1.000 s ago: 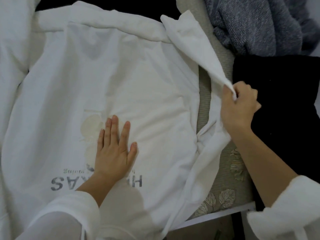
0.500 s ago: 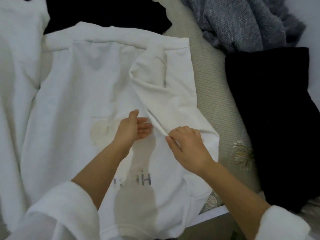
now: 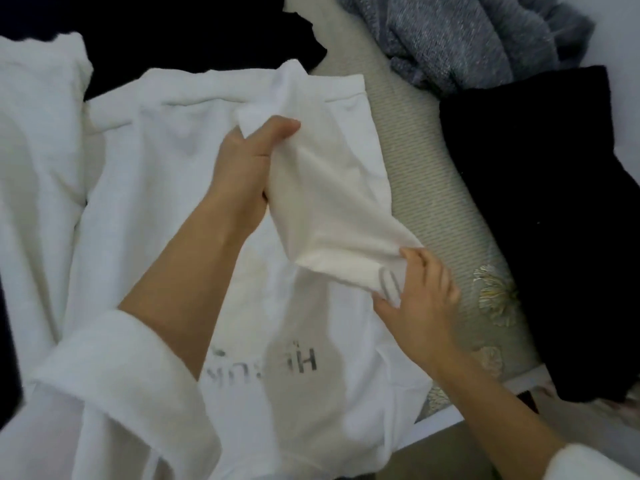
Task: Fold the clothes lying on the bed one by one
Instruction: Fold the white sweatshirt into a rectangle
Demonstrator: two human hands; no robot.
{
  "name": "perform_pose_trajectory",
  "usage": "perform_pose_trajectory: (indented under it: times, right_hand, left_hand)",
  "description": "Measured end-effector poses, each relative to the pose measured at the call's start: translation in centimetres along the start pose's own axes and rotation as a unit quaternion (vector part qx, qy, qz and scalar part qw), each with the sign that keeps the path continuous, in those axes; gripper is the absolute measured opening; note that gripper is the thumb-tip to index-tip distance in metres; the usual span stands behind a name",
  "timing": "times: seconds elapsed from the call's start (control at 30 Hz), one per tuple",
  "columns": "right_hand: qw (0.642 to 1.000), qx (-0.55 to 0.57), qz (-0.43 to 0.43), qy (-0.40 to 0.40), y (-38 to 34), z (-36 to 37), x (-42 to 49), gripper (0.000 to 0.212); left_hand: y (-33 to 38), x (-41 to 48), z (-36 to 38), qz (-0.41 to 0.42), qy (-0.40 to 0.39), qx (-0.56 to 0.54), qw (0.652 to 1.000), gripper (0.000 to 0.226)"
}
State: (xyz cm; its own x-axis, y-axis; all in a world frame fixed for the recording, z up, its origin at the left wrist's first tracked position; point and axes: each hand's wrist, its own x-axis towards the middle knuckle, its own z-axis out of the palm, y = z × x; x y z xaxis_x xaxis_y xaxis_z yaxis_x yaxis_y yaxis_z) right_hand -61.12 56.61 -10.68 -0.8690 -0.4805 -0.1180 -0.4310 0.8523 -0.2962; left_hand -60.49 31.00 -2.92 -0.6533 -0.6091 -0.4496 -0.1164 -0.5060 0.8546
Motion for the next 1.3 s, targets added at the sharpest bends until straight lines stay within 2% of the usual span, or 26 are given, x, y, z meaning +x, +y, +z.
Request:
perform_pose_trajectory:
  times: [0.07, 0.13, 0.2, 0.3, 0.33, 0.4, 0.5, 0.57, 0.63, 0.7, 0.77, 0.8, 0.87, 0.93, 1.0, 1.1, 1.17, 1.23, 1.3]
  right_hand:
    - [1.000, 0.014, 0.009, -0.013, -0.2, 0.5, -0.7, 0.079]
    - [1.000, 0.013, -0.025, -0.004, -0.8, 1.0, -1.5, 0.079]
    - [0.998, -0.011, -0.067, -0.005, -1.3, 1.4, -2.2, 0.083]
    - [0.992, -0.033, -0.120, -0.006, -1.3, 1.7, -2.9, 0.085]
    - [0.992, -0.025, -0.123, 0.003, -1.1, 1.6, -3.0, 0.079]
    - [0.992, 0.003, -0.122, 0.021, -0.5, 1.4, -2.9, 0.056]
    - [0.985, 0.111, -0.134, 0.006, 0.6, 0.8, -2.8, 0.007]
    - [0.977, 0.162, -0.134, -0.028, 0.6, 0.0, -2.7, 0.012]
    - [0.966, 0.224, -0.108, -0.069, 0.2, -0.9, -2.8, 0.019]
    - [0.948, 0.302, -0.046, -0.087, -0.2, -1.5, -2.8, 0.020]
    - [0.936, 0.346, 0.046, -0.050, 0.1, -1.6, -2.3, 0.014]
    - [0.931, 0.352, 0.093, -0.024, 0.3, -1.6, -1.9, 0.018]
    - [0.919, 0.358, 0.163, -0.001, 1.1, -1.6, -0.9, 0.025]
    - [0.912, 0.360, 0.196, -0.006, 1.8, -1.7, 0.2, 0.018]
    - [0.916, 0.351, 0.193, -0.035, 2.2, -1.9, 1.1, 0.015]
    - [0.922, 0.342, 0.146, -0.108, 2.2, -1.9, 2.7, 0.025]
    - [0.912, 0.359, 0.132, -0.149, 2.0, -1.9, 3.9, 0.029]
    - [0.897, 0.381, 0.137, -0.176, 1.7, -1.9, 5.1, 0.028]
    - [0.896, 0.377, 0.139, -0.187, 1.6, -2.0, 6.2, 0.020]
  left_hand:
    - [1.6, 0.2, -2.7, 0.088, 0.012, 0.056, 0.994, 0.032]
    - [1.4, 0.9, -6.2, 0.113, 0.058, 0.091, 0.988, 0.038]
    - [-0.3, 1.8, -10.0, 0.062, 0.108, 0.054, 0.991, 0.046]
    - [-4.1, 2.5, -14.8, -0.101, 0.135, 0.005, 0.986, 0.042]
    - [-5.1, 2.5, -15.7, -0.142, 0.123, 0.014, 0.982, 0.041]
    - [-5.9, 2.5, -16.7, -0.161, 0.100, 0.041, 0.981, 0.043]
    - [-4.3, 2.9, -16.7, -0.055, 0.116, 0.038, 0.991, 0.049]
    - [-2.6, 2.9, -16.9, 0.008, 0.169, -0.004, 0.986, 0.049]
    - [-1.5, 1.9, -17.0, 0.003, 0.190, -0.070, 0.979, 0.040]
    - [-1.9, 0.2, -16.5, -0.073, 0.168, -0.082, 0.980, 0.027]
    - [-3.6, -2.3, -15.2, -0.163, 0.172, -0.052, 0.970, 0.018]
    - [-4.7, -3.5, -14.5, -0.189, 0.184, -0.052, 0.963, 0.016]
    - [-7.1, -6.0, -12.8, -0.213, 0.219, -0.069, 0.950, 0.012]
    - [-9.4, -8.4, -10.8, -0.226, 0.246, -0.082, 0.939, 0.009]
    - [-11.9, -10.9, -7.9, -0.265, 0.219, -0.087, 0.935, 0.012]
    - [-14.7, -14.6, -2.3, -0.352, 0.075, -0.088, 0.929, 0.031]
    - [-15.2, -16.0, 1.0, -0.364, 0.009, -0.107, 0.925, 0.029]
    - [-15.5, -16.4, 3.1, -0.335, 0.023, -0.133, 0.932, 0.020]
    - [-16.0, -16.2, 4.0, -0.279, 0.077, -0.074, 0.954, 0.018]
